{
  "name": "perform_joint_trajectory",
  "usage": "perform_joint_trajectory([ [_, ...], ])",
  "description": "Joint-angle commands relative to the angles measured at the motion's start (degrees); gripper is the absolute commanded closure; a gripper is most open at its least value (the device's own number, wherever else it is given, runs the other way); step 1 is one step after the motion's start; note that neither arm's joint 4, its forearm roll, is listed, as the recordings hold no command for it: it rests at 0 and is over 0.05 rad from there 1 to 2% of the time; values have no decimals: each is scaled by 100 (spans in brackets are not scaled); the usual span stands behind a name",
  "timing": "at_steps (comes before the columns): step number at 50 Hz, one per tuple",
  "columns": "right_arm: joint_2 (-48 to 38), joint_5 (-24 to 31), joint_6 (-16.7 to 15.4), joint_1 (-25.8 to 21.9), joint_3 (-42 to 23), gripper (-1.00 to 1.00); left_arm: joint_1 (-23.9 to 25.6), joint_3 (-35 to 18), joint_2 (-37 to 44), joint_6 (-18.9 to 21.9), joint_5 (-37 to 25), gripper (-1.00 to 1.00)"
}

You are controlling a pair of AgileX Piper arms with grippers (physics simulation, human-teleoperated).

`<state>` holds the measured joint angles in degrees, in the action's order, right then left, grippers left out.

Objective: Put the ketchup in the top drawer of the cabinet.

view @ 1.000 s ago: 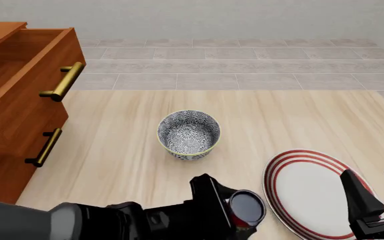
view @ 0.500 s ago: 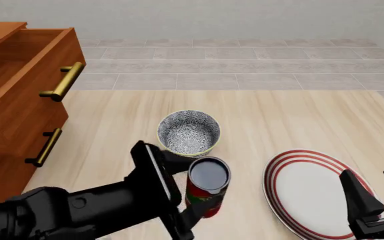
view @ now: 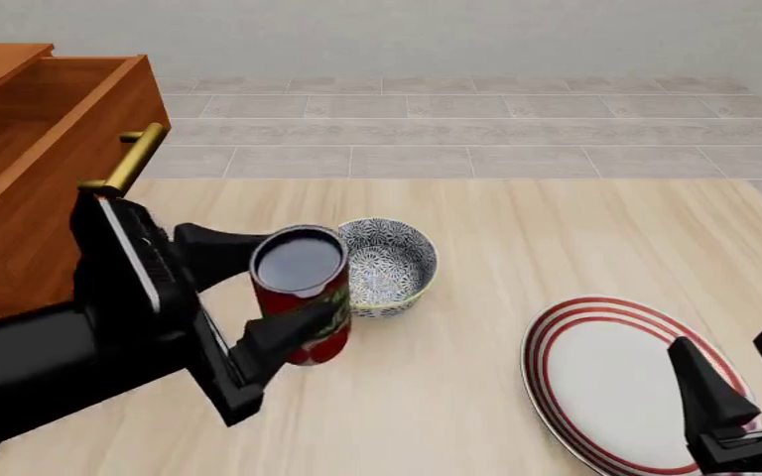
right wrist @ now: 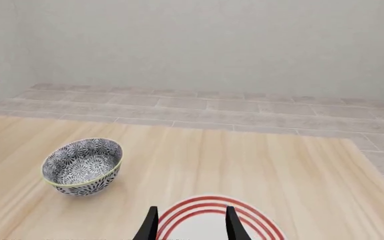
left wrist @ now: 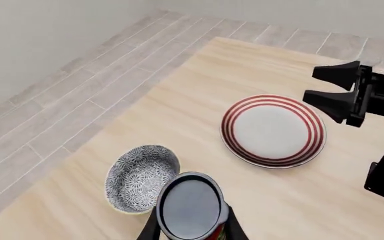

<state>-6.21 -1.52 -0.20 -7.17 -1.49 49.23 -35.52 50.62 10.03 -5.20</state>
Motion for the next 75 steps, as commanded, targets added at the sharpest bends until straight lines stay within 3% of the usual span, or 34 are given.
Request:
perform_joint_trajectory([
  [1,-140,-141,12,-27,52,-100,-505,-575,-859,89,-997,100],
  [10,-231,-205,24,-79,82,-100,-915,-1074,-1009,-70,-1600,100],
  [16,-371,-341,22,-72,115,-100,-1466,-1323,-1204,264,-1932,100],
  [18,-375,-343,25,-85,111,-100,-1572,-1636,-1054,-162,-2229,100],
  [29,-324,-259,36,-95,82,-100,-2223,-2183,-968,-147,-2717,100],
  [39,-404,-309,54,-129,83,-100,-2642,-2425,-746,86,-2853,100],
  [43,-550,-471,68,-140,110,-100,-2830,-2550,-630,371,-2846,100],
  [47,-552,-492,67,-174,130,-100,-3107,-2920,-397,168,-3008,100],
  [50,-459,-368,76,-164,103,-100,-3080,-3112,-394,293,-3039,100],
  [52,-514,-452,76,-157,132,-100,-3323,-3053,-412,657,-2906,100],
  [54,-566,-506,76,-164,135,-100,-3529,-3298,-77,165,-3055,100],
  [57,-582,-513,75,-155,127,-100,-3595,-3249,-80,358,-2954,100],
  [66,-640,-547,78,-142,131,-100,-3990,-3514,156,276,-2957,100],
  [75,-650,-546,78,-138,126,-100,-4112,-3379,95,445,-2850,100],
])
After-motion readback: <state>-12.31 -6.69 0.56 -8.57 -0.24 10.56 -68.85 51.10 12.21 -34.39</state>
